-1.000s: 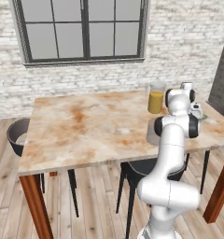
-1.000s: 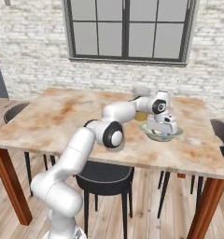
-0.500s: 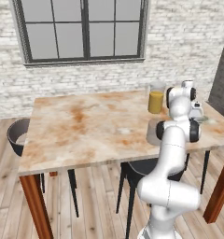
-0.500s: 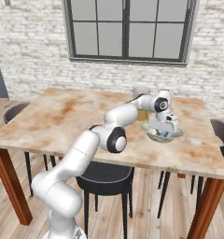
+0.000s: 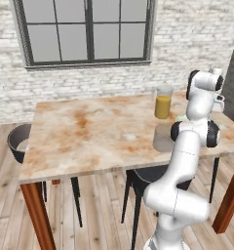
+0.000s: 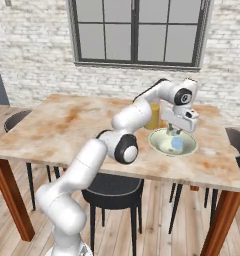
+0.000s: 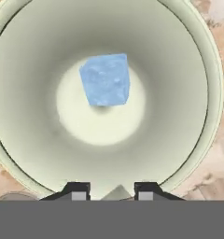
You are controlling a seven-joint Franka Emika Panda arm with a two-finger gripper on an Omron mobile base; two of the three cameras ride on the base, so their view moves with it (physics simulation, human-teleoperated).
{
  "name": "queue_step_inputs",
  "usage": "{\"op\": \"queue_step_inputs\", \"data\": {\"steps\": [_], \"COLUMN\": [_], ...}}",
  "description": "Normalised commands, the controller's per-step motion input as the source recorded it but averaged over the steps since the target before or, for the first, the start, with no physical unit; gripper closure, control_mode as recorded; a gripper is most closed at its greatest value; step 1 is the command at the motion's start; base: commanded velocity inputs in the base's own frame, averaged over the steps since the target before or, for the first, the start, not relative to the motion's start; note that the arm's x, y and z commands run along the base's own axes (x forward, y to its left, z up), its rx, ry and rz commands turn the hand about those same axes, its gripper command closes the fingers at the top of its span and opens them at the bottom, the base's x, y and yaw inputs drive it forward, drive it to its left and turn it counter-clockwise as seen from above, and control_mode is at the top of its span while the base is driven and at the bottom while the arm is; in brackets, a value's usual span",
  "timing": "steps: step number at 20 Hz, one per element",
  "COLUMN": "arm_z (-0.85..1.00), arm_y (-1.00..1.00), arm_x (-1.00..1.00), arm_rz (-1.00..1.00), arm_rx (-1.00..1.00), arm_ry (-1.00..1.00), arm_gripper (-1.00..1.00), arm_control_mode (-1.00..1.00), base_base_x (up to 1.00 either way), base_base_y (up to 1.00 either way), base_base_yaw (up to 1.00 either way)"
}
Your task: There are two ice cubes in the ice bowl. Place both ice cubes in the glass cup.
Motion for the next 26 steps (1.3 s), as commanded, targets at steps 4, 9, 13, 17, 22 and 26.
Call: {"op": "queue_step_inputs", "data": {"steps": [4,9,13,17,22,26], "arm_z": [0.9,0.28,-0.03,-0.47,0.32,0.49], "arm_y": [0.91,1.0,1.0,1.0,1.0,1.0], "arm_x": [-1.0,-1.0,-1.0,-1.0,-0.11,0.15], "arm_rz": [0.0,0.0,0.0,0.0,-0.07,-0.11], "arm_rx": [0.05,0.03,0.0,-0.04,-0.12,-0.22], "arm_ry": [-0.49,-0.52,-0.49,-0.42,-0.26,-0.03], "arm_gripper": [1.0,1.0,1.0,1.0,1.0,1.0], "arm_control_mode": [-1.0,-1.0,-1.0,-1.0,-1.0,-1.0], "base_base_x": [0.0,0.0,0.0,0.0,0.0,0.0], "base_base_y": [0.0,0.0,0.0,0.0,0.0,0.0], "base_base_yaw": [0.0,0.0,0.0,0.0,0.0,0.0]}}
